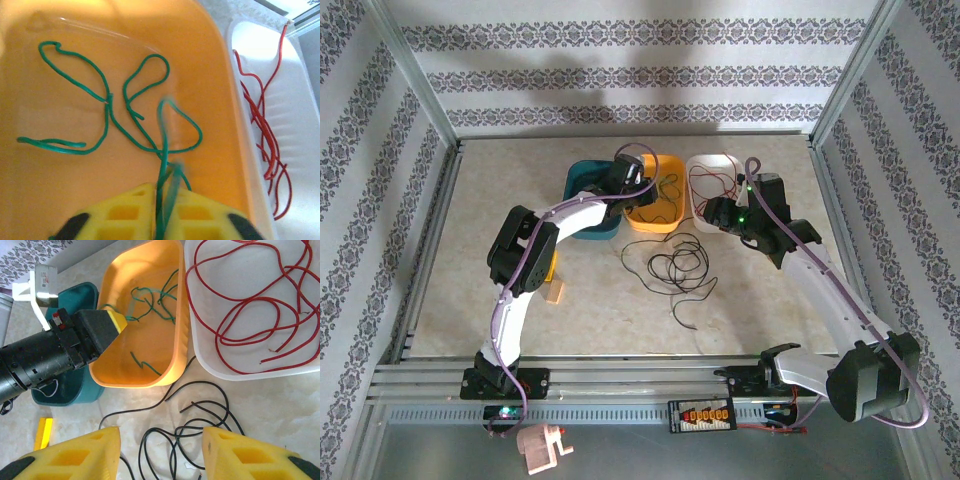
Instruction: Untangle the cables
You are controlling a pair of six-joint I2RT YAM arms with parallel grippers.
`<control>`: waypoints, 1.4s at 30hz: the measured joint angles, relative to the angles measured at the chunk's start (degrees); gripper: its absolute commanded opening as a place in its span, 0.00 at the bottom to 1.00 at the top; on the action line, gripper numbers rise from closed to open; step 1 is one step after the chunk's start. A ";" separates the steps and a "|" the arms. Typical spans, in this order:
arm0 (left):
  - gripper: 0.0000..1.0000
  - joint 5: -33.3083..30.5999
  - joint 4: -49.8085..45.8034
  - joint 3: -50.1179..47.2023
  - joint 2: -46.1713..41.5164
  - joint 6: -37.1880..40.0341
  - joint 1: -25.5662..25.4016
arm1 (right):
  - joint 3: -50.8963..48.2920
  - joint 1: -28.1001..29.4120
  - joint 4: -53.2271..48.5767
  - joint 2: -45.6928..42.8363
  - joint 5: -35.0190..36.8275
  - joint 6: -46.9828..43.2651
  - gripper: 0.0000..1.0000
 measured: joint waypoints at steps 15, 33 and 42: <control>0.70 2.82 0.44 -0.02 -4.07 -0.33 -0.39 | 0.00 0.00 -0.39 -1.14 0.02 0.02 0.47; 0.76 2.78 -2.32 -25.14 -32.06 11.34 -5.35 | -5.18 5.38 -1.79 -0.44 -1.79 0.00 0.46; 0.76 -0.57 -7.72 -38.97 -34.62 13.53 -5.90 | -6.16 9.40 -4.17 10.60 -4.24 -1.03 0.45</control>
